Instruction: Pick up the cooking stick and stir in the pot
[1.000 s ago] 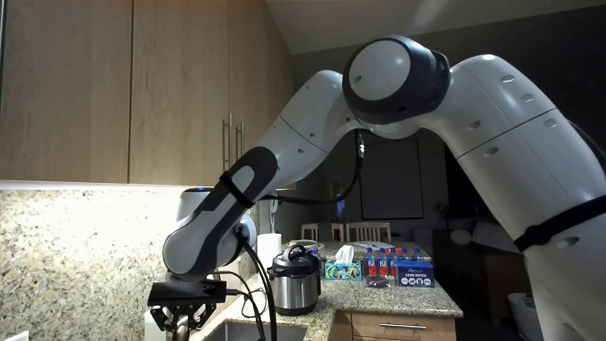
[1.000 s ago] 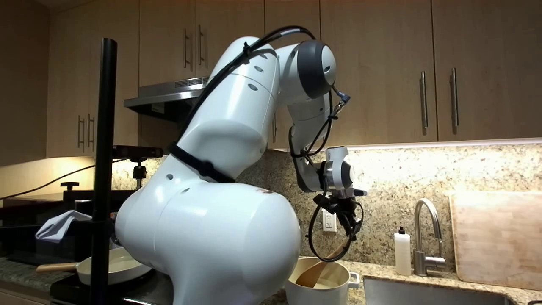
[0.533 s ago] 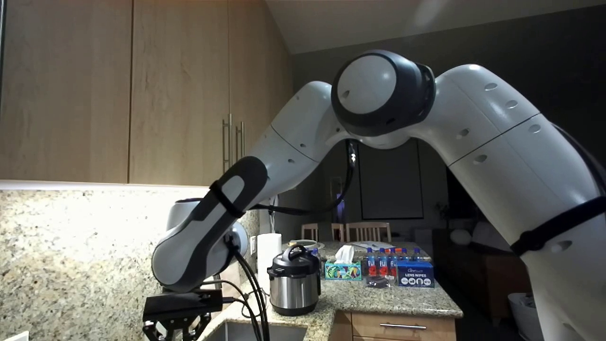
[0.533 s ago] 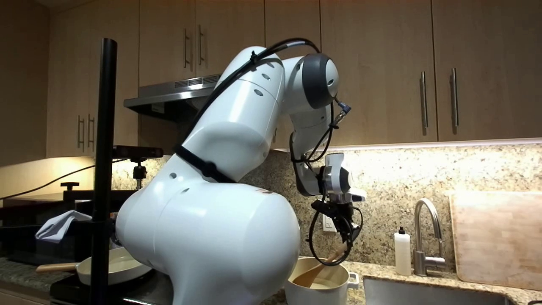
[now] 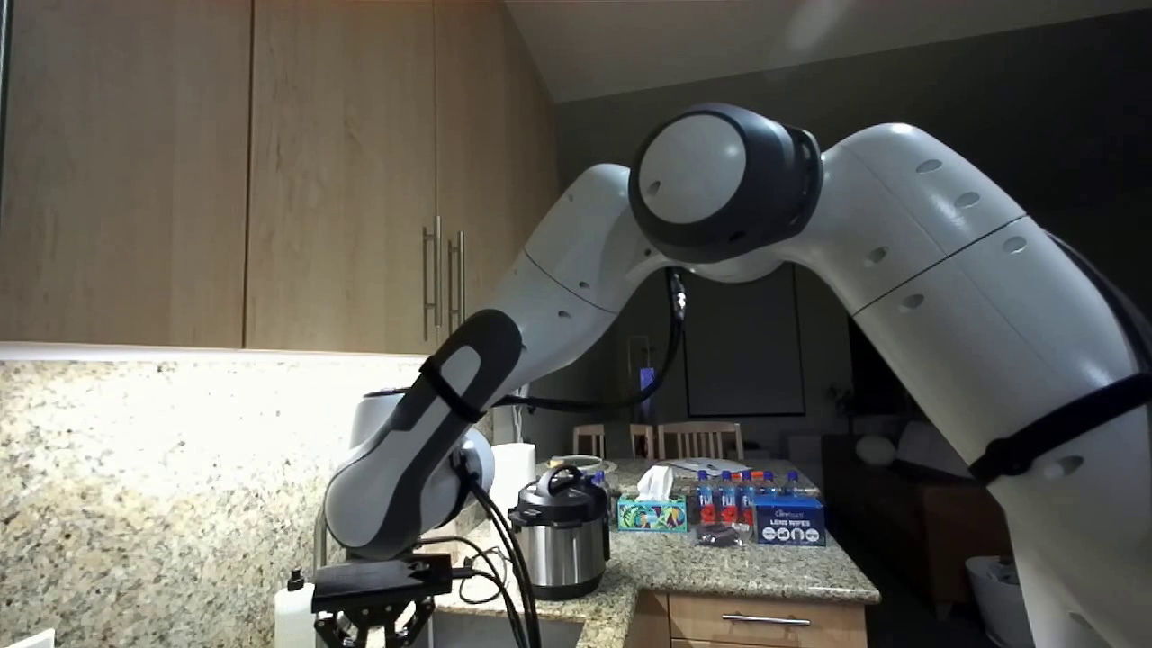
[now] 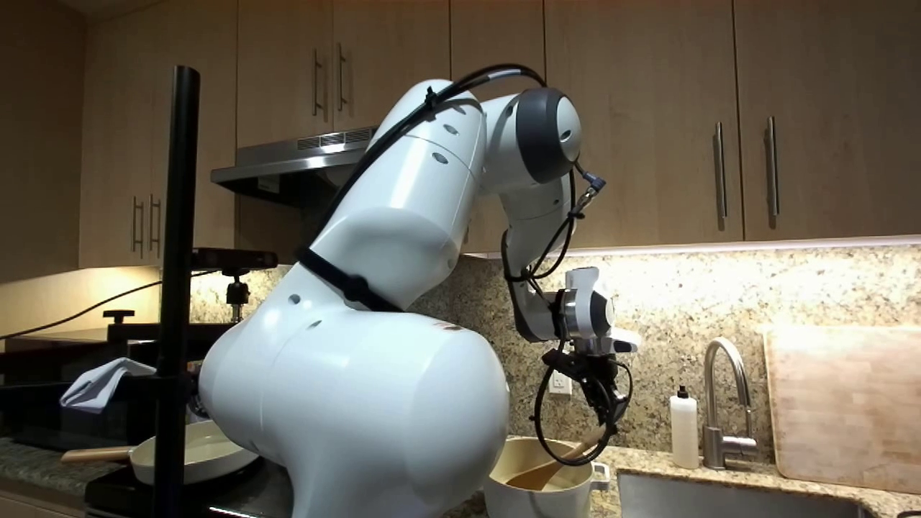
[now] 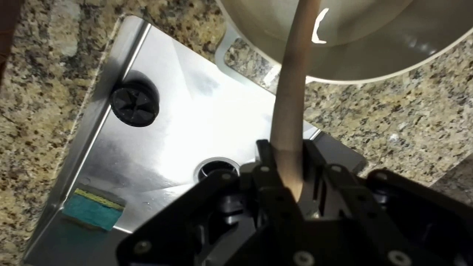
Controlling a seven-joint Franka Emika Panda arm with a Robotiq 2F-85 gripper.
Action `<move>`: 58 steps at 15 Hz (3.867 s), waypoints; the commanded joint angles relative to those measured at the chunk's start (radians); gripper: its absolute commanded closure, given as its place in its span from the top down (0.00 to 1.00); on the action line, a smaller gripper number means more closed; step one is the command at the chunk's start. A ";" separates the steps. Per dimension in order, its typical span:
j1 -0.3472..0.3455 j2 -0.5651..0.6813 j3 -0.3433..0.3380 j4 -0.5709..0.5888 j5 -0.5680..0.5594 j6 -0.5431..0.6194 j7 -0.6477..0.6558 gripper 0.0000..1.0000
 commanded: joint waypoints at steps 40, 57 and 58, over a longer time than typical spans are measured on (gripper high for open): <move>0.081 -0.062 -0.049 -0.149 -0.057 0.202 0.132 0.09; 0.828 -0.102 -0.803 -0.408 -0.279 0.534 0.675 0.09; 0.843 -0.112 -0.809 -0.416 -0.277 0.531 0.665 0.09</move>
